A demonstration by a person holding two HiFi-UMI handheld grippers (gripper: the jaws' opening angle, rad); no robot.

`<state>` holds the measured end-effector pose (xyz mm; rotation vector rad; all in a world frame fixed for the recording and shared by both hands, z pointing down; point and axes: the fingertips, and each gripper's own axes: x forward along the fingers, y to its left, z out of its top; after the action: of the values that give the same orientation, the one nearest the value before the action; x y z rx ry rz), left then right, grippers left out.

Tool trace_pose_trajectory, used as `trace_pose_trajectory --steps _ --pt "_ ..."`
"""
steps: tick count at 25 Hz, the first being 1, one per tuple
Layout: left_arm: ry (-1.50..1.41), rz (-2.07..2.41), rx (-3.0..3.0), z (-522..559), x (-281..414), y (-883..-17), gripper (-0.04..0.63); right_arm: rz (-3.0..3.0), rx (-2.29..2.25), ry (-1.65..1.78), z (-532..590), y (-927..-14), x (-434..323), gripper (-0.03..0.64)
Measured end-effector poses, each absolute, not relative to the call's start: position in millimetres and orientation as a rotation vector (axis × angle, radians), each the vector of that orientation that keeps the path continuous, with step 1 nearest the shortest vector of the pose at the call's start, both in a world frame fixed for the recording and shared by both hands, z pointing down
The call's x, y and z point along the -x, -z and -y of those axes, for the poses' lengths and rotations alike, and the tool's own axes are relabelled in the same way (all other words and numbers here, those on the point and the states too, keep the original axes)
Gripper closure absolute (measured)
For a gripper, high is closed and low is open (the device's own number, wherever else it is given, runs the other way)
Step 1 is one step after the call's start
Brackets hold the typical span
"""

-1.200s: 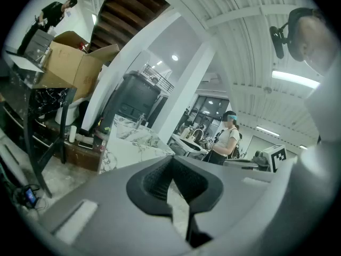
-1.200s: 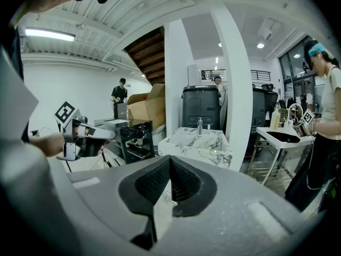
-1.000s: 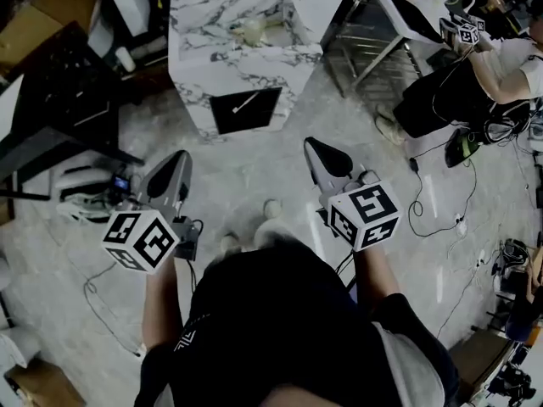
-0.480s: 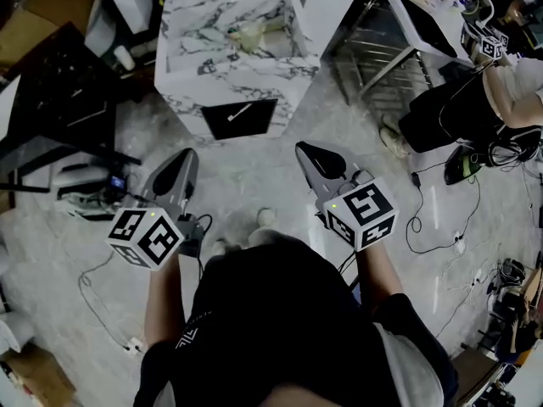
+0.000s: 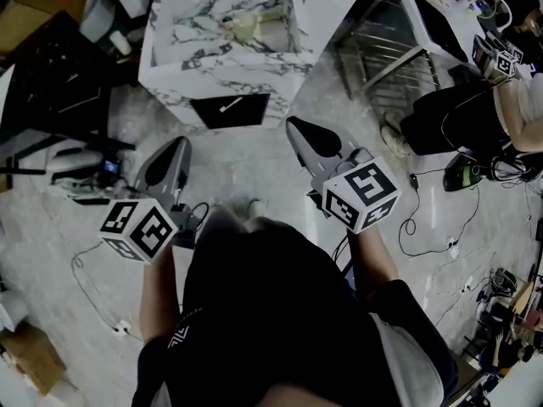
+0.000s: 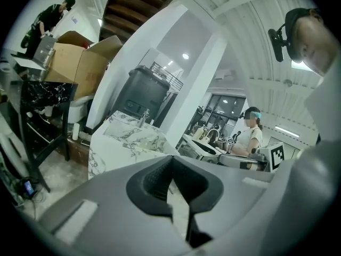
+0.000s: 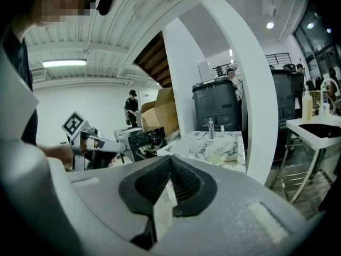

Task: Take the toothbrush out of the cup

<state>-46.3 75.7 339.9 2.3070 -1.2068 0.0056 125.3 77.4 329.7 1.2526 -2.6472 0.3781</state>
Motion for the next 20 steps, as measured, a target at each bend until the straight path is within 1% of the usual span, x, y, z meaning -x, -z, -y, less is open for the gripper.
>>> trace_pose_trajectory --steps 5,7,11,20 --pt "-0.037 1.253 -2.287 -56.8 51.7 -340.5 0.58 2.63 -1.259 -0.421 -54.2 -338.5 -126.6 0.609" --pt "-0.056 1.249 -2.287 -45.8 52.5 -342.7 0.58 2.612 -1.254 -0.44 -45.6 -344.9 -124.2 0.561" --pt "-0.06 1.198 -2.301 -16.3 50.3 -349.7 0.572 2.565 -1.263 -0.438 -21.0 -352.2 -121.5 0.548" --pt "-0.152 1.132 -2.35 58.8 62.2 -360.6 0.55 2.461 -1.276 -0.379 57.7 -357.1 -110.2 0.474"
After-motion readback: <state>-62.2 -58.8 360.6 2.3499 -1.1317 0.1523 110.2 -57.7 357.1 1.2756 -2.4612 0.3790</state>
